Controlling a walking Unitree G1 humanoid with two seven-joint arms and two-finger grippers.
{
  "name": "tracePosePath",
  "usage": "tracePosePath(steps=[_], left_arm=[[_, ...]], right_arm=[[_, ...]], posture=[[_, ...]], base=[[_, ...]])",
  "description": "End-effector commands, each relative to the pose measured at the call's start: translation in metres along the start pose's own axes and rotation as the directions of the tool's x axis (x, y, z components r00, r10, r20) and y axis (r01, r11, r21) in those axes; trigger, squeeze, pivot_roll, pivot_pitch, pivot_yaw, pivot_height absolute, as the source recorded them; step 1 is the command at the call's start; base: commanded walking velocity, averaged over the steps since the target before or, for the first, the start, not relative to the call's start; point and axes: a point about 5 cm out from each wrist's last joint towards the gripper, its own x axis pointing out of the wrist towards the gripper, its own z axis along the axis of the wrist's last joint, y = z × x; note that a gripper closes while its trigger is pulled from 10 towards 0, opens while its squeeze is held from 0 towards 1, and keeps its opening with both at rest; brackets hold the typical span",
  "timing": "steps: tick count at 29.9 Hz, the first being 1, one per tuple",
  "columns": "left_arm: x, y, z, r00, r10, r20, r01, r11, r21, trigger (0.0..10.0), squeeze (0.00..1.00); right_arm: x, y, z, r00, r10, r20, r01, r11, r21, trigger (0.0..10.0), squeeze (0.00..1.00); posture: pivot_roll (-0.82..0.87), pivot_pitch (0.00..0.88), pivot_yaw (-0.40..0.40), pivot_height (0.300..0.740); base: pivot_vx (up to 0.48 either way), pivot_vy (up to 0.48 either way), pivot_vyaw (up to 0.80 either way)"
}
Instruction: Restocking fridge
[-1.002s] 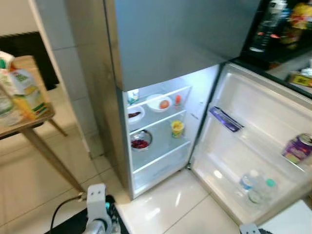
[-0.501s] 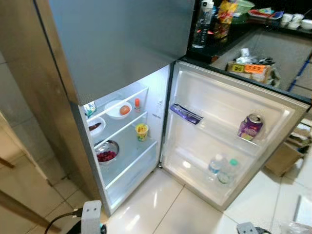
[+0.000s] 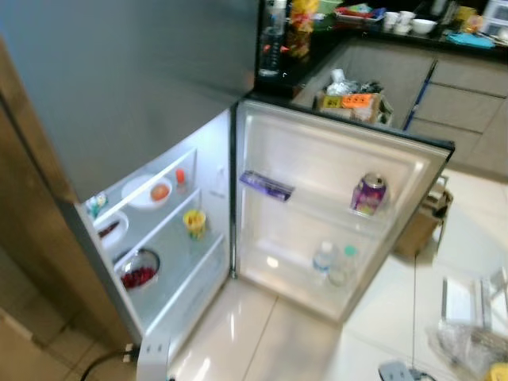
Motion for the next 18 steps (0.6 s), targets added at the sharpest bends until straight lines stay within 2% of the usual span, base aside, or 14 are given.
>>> tracePosePath(steps=[1,18], left_arm=[[0.0011,-0.0077,0.0012,1.0,-0.026,-0.004,0.026,1.0,0.005,10.0,0.0],[0.0021,-0.01,0.0036,1.0,-0.031,-0.005,0.031,0.999,0.025,10.0,0.0]], right_arm=[[-0.0005,-0.0033,0.0002,1.0,-0.011,-0.003,0.011,1.0,-0.006,10.0,0.0],[0.0001,-0.0042,0.0082,1.0,-0.007,0.012,0.008,0.999,-0.036,10.0,0.0]], posture=[[-0.12,0.0,-0.006,0.74],[-0.11,0.0,-0.014,0.74]], base=[[0.0,0.0,-0.8],[0.0,0.0,-0.8]])
